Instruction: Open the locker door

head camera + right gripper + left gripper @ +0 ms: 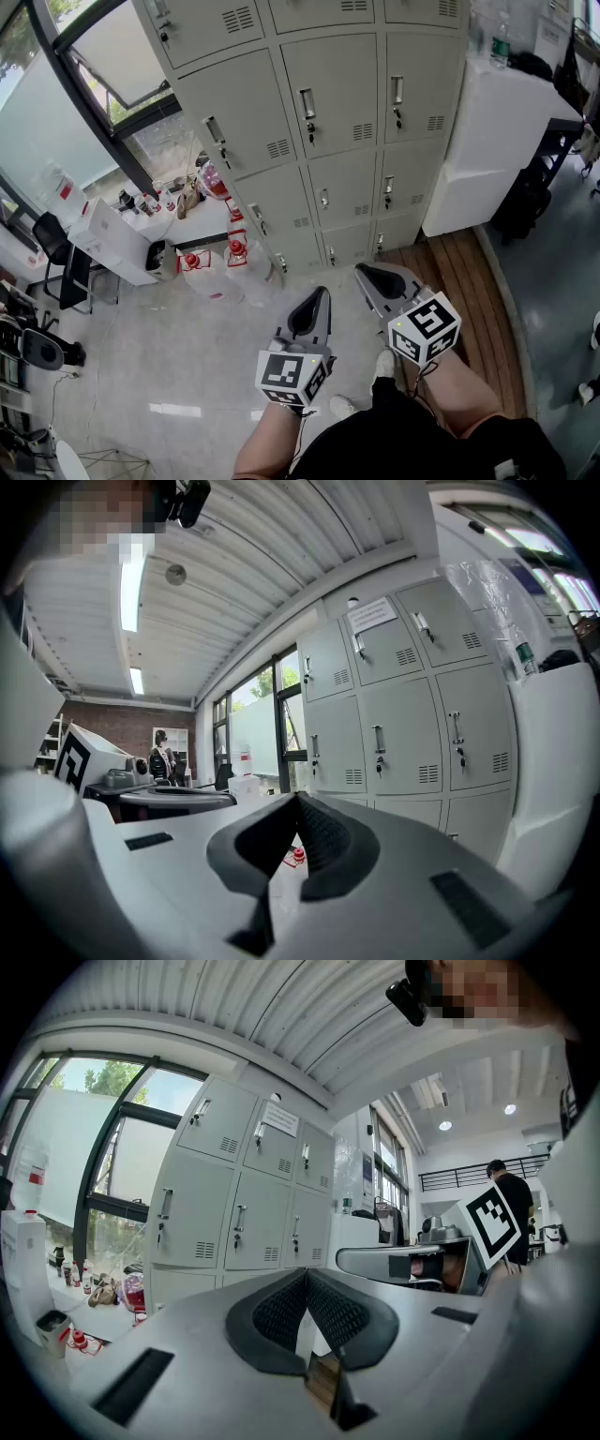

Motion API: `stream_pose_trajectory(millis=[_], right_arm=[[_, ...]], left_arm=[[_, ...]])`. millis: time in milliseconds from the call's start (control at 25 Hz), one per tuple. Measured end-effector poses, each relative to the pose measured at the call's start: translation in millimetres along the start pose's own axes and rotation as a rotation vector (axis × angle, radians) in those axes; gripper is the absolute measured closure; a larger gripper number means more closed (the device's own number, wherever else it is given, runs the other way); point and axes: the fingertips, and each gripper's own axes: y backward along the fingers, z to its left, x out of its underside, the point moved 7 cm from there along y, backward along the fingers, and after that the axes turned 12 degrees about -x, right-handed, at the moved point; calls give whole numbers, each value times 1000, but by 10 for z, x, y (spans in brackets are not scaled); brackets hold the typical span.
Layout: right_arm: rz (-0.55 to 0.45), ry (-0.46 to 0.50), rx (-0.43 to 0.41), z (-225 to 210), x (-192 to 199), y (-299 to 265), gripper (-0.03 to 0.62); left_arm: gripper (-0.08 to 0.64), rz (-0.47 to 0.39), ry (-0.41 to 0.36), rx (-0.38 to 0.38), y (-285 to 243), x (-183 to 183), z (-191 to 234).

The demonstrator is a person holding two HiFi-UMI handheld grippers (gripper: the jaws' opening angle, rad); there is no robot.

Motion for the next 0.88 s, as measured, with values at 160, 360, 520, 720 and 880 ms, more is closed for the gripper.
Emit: stream_pose_trajectory(millis=[160, 360, 520, 720, 880], right_arm=[[3, 2, -5, 38, -9, 25, 538], [-25, -3, -25, 97, -39, 30, 538], [-22, 3, -35, 181, -24, -15, 538], [-18, 8, -52, 309, -17, -90, 538], [-22, 14, -57, 405, -44, -141, 538]], left_arm=[[543, -2, 3, 0, 47, -12, -29], [543, -3, 8, -6, 107, -20, -18], [543, -4, 8, -14, 191, -10, 37], [543, -9, 16, -29, 311, -9, 143], [543, -15, 12, -30, 420, -34, 195]])
